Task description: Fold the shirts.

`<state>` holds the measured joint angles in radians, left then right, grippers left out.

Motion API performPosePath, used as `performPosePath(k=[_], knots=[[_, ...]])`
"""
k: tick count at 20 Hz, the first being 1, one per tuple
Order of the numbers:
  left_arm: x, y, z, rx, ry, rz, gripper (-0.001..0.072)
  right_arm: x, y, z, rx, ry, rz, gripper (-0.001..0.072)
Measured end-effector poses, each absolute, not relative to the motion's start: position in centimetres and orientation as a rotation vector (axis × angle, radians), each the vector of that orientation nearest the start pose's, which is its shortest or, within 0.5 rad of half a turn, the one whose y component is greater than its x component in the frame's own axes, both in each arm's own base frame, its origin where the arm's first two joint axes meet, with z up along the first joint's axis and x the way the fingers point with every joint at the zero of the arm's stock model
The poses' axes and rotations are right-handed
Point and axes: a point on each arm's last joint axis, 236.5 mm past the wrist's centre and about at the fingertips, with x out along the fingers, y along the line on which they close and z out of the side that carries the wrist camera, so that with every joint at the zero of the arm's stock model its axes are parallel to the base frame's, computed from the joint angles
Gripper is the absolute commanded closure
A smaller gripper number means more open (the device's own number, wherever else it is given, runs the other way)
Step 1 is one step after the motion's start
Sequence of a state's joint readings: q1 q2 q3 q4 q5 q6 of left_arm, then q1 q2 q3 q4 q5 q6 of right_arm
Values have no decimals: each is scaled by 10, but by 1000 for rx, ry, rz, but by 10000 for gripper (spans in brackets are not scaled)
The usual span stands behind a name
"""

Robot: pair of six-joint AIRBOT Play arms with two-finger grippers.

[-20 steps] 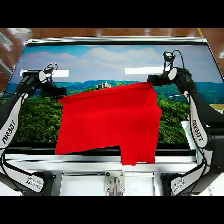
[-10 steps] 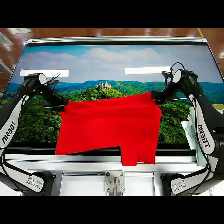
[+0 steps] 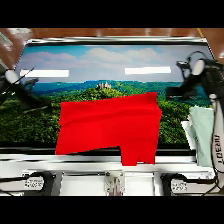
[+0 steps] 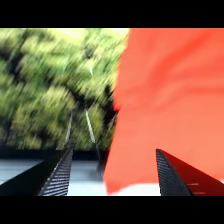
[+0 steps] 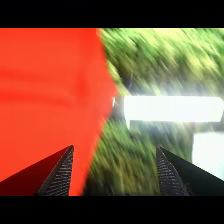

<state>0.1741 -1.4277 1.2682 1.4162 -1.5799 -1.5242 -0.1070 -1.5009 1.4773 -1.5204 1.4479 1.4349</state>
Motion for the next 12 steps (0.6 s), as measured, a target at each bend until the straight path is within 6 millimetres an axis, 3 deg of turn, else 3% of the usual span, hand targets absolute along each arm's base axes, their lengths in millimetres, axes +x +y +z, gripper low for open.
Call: performPosePath(k=[1, 2, 5, 8, 12], knots=[[290, 26, -17, -285, 1736, -11, 98, 381, -38, 15, 71, 1499, 55, 94], [263, 29, -24, -343, 1760, -6, 36, 365, -45, 12, 147, 1524, 69, 95], [198, 16, -53, -548, 1768, -36, 37, 324, -49, 0, 373, 1572, 114, 95], [163, 2, -83, -691, 1745, -36, 37, 293, -44, -16, 517, 1617, 139, 95], [150, -13, -100, -764, 1722, -58, 51, 278, -37, -30, 601, 1631, 156, 95]])
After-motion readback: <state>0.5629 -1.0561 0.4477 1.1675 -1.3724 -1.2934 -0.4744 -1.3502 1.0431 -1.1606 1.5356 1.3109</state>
